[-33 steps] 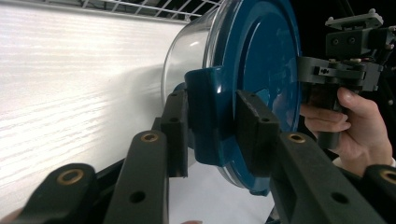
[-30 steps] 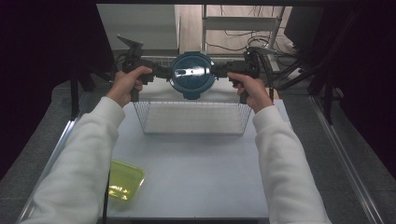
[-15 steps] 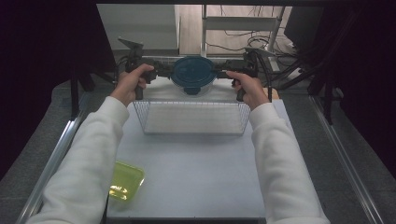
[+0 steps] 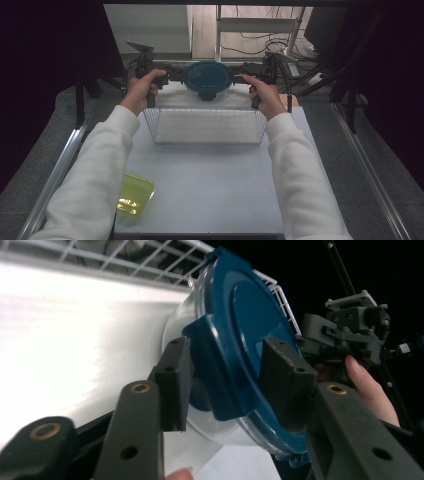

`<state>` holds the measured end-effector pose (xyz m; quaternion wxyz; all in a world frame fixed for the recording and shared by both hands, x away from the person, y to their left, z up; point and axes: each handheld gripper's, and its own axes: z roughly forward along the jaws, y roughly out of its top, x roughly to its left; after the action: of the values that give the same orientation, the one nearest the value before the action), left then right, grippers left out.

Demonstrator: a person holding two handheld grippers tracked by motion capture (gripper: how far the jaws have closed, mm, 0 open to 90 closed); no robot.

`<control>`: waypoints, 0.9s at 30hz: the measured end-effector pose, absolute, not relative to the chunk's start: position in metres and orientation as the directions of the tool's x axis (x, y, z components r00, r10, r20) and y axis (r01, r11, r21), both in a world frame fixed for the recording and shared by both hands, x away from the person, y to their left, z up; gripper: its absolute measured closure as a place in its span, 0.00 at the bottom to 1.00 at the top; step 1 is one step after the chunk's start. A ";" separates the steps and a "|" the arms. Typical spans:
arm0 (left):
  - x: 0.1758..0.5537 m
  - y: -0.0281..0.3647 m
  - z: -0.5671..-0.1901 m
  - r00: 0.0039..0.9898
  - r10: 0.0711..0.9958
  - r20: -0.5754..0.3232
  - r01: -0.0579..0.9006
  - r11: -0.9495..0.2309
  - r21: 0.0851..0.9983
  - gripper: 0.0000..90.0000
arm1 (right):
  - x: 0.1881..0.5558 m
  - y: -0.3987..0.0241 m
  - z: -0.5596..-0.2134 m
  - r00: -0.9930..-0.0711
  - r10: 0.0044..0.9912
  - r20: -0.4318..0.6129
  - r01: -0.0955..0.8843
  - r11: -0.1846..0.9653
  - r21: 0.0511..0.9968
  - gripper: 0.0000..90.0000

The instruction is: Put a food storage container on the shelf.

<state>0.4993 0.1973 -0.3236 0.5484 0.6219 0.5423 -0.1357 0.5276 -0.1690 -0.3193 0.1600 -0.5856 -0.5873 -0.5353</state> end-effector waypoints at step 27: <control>0.419 0.203 -0.312 0.523 0.669 -0.527 0.684 0.039 0.728 0.40 | 0.457 -0.185 -0.291 -0.552 0.605 0.574 0.698 -0.041 0.715 0.35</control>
<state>0.4194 0.2026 -0.3118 0.5301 0.6933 0.4882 -0.0071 0.4569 -0.1853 -0.2908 0.0429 -0.4713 -0.6912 -0.5461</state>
